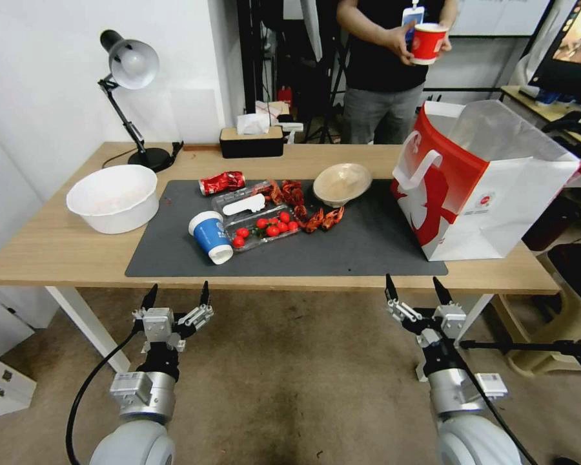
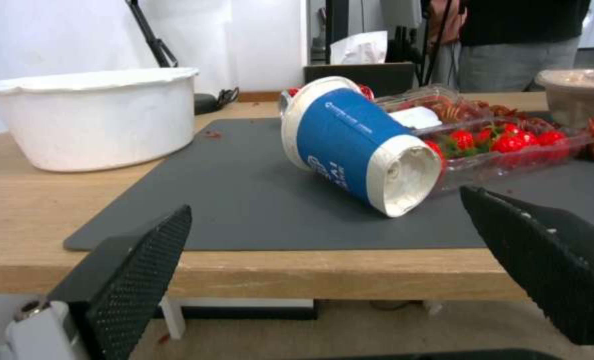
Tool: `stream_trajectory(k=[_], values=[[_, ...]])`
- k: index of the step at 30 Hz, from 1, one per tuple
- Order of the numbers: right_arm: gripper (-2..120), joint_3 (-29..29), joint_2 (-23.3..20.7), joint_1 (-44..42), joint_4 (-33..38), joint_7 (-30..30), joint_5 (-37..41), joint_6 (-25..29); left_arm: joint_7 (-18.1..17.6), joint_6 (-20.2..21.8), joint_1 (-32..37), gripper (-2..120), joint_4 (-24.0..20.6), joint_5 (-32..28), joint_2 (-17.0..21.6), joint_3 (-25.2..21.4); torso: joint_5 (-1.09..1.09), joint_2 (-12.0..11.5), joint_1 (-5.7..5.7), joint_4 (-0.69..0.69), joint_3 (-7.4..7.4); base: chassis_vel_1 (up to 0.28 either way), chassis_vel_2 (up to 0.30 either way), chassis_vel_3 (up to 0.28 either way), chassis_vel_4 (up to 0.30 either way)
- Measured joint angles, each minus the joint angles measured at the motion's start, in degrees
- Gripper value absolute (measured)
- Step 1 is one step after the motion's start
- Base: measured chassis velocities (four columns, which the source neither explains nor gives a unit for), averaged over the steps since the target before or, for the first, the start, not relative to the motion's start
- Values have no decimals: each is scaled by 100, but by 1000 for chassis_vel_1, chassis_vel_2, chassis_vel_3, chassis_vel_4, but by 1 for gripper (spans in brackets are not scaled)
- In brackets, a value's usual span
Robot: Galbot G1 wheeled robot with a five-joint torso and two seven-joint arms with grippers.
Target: Pick up the trash from the table and place it into the takeout bag.
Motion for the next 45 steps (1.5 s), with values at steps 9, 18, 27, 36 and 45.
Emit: stream_trajectory(k=[9, 18, 27, 36, 45], values=[[100, -11, 39, -31, 11, -5, 13, 7, -8, -1, 15, 100, -17, 1, 42, 7, 0, -1, 0, 0, 0, 0, 0, 0, 0], [100, -32, 26, -23, 29, -5, 20, -39, -12, -1, 53, 100, -33, 9, 3, 12, 0, -1, 0, 0, 0, 0, 0, 0, 0], [100, -57, 4, 5, 71, -47, 115, -86, -12, -1, 72, 100, -65, 21, -6, 6, 0, 0, 0, 0, 0, 0, 0, 0, 0], [100, -151, -55, 485, 327, 86, 831, -654, -25, -11, 82, 100, -121, 25, -48, -14, 0, 0, 0, 0, 0, 0, 0, 0, 0], [100, -352, -201, 1309, 286, 208, 917, -1203, -28, -12, 76, 100, -138, 29, -2, -46, 0, -1, 0, 0, 0, 0, 0, 0, 0]])
